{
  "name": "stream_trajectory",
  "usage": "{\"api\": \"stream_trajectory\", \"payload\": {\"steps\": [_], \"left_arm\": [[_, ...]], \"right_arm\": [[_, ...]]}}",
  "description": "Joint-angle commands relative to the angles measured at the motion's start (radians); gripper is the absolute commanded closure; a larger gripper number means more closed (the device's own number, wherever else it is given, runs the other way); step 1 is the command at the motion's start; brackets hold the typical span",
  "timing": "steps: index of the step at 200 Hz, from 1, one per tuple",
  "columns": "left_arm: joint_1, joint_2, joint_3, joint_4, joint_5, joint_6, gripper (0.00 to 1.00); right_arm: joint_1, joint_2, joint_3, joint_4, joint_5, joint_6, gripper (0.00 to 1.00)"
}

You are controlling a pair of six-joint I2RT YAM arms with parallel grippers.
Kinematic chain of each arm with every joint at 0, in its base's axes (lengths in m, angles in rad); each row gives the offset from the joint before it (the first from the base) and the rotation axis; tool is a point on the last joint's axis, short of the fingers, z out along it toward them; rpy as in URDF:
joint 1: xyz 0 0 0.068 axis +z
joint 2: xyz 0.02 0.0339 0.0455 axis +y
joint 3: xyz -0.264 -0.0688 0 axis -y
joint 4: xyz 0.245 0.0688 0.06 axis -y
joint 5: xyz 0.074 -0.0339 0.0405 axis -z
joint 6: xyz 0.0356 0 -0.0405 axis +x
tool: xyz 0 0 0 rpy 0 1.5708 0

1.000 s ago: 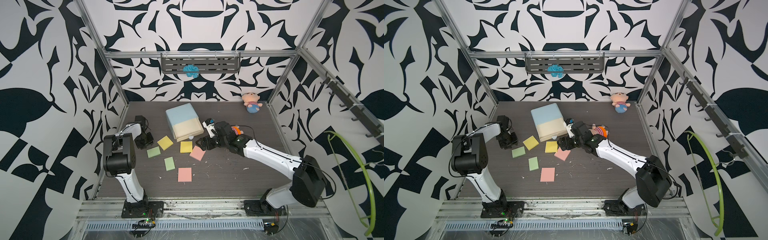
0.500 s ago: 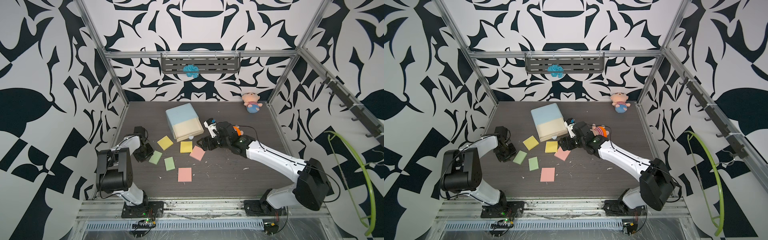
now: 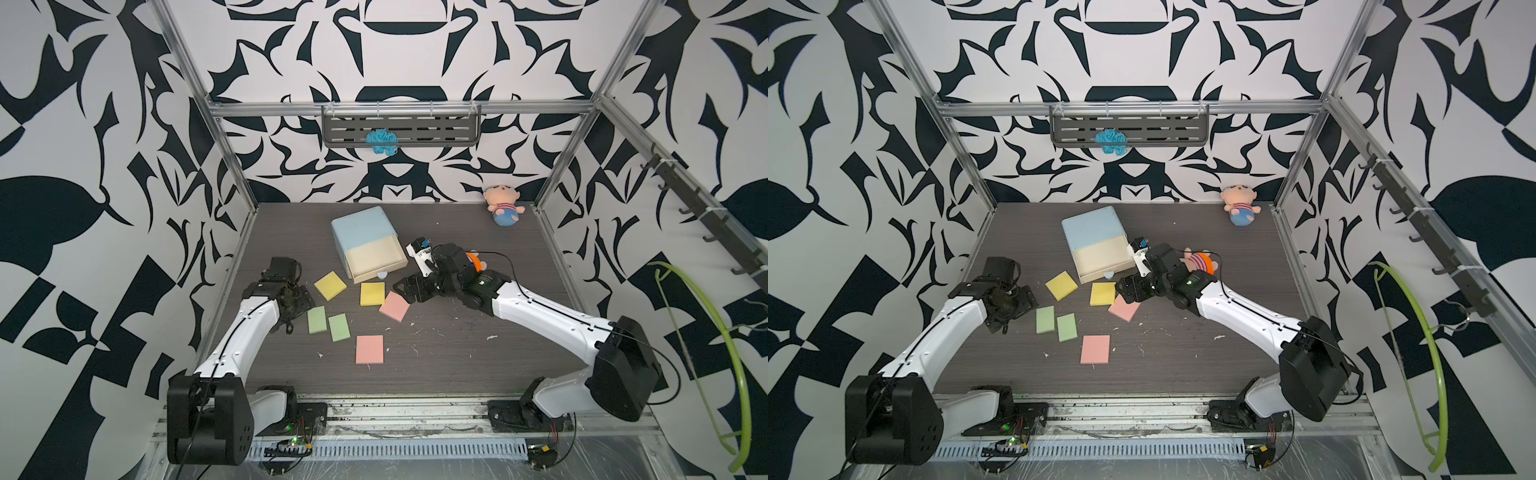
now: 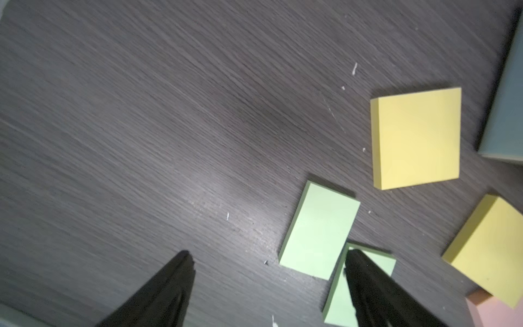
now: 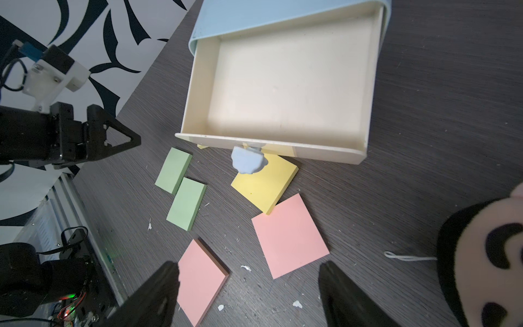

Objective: Please put the sticky notes in the drawer by color
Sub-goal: Pick up the sticky notes from the center of the board.

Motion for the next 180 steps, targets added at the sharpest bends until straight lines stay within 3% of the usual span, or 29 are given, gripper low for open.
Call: {"api": "stream_trajectory", "payload": {"steps": [1,30,71,129,180], "left_arm": [[-0.068,0.051,0.032,-0.045,-0.039,0.029,0.01],[-0.178,0.202,0.076,-0.04,-0.091,0.021,0.01],[-0.201,0.357,0.106,-0.004,-0.076,0.007,0.02],[-0.201,0.441,0.118,0.033,-0.051,0.015,0.25],[-0.2,0.452,0.075,0.065,-0.018,-0.019,0.28]], "right_arm": [[-0.004,-0.008,0.001,0.034,-0.011,0.007,0.18],[-0.003,0.003,0.003,0.035,-0.016,0.014,0.17],[-0.004,-0.002,-0.011,0.032,-0.008,0.013,0.17],[-0.003,0.007,-0.01,0.029,0.0,0.012,0.17],[-0.004,0.01,0.001,0.022,-0.002,0.012,0.17]]}}
